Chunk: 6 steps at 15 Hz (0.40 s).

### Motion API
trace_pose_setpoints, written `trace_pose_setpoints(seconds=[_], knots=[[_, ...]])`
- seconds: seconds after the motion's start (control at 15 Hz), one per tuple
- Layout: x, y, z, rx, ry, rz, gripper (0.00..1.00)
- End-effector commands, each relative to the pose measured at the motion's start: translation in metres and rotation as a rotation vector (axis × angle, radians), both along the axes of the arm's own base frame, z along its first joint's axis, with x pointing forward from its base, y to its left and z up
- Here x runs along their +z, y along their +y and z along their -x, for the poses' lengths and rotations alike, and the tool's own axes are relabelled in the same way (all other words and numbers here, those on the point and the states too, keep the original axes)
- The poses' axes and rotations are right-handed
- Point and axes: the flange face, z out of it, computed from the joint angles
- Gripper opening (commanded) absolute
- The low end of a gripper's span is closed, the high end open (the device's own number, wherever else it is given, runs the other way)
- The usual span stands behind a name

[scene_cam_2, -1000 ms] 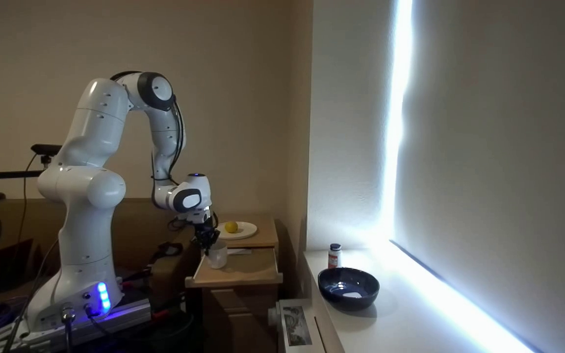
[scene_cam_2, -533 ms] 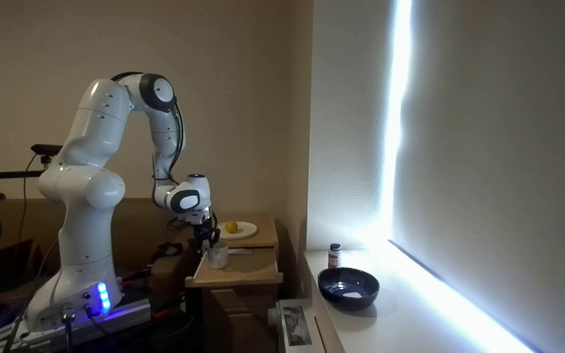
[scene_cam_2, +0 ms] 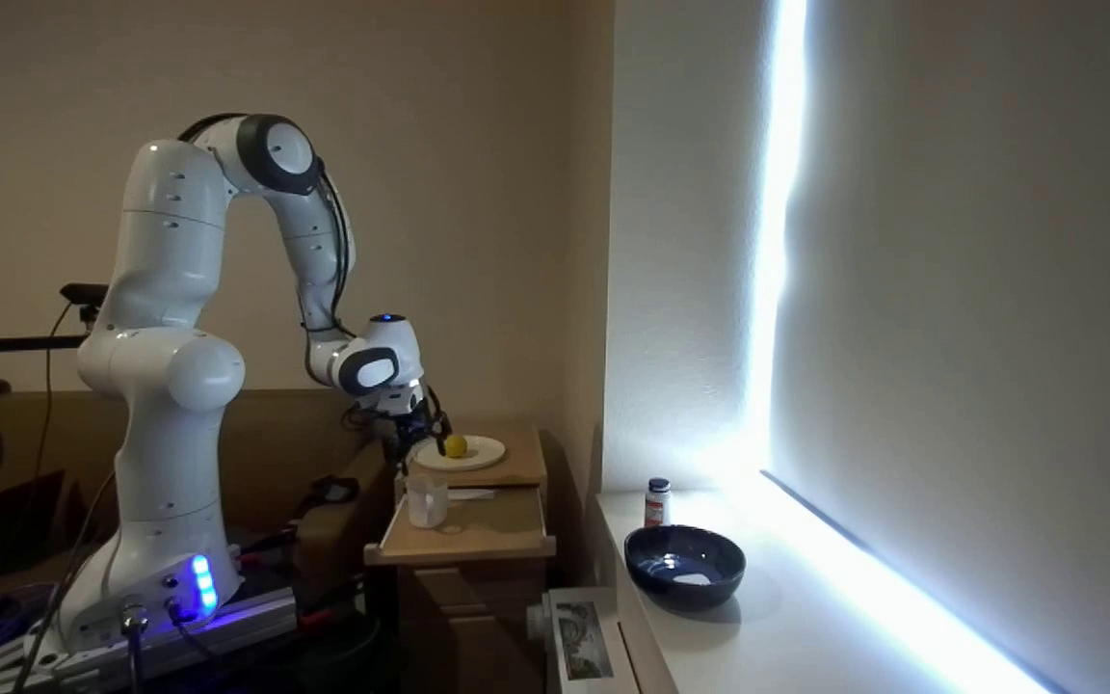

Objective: Put the mug on the sliding tray

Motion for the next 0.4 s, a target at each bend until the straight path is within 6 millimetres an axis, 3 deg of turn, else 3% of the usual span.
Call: trace_pose_setpoints(seconds=[0.0,0.13,0.2,0.27,0.33], knots=[[0.064,0.026,0.033,0.137,-0.109,-0.003,1.00],[0.104,0.052,0.043,0.183,-0.202,-0.047,1.00],[0.131,0.058,0.034,0.207,-0.251,-0.092,1.00],[0.094,0.053,0.026,0.157,-0.199,-0.049,1.00],[0.111,0.061,0.029,0.176,-0.230,-0.063,1.00]])
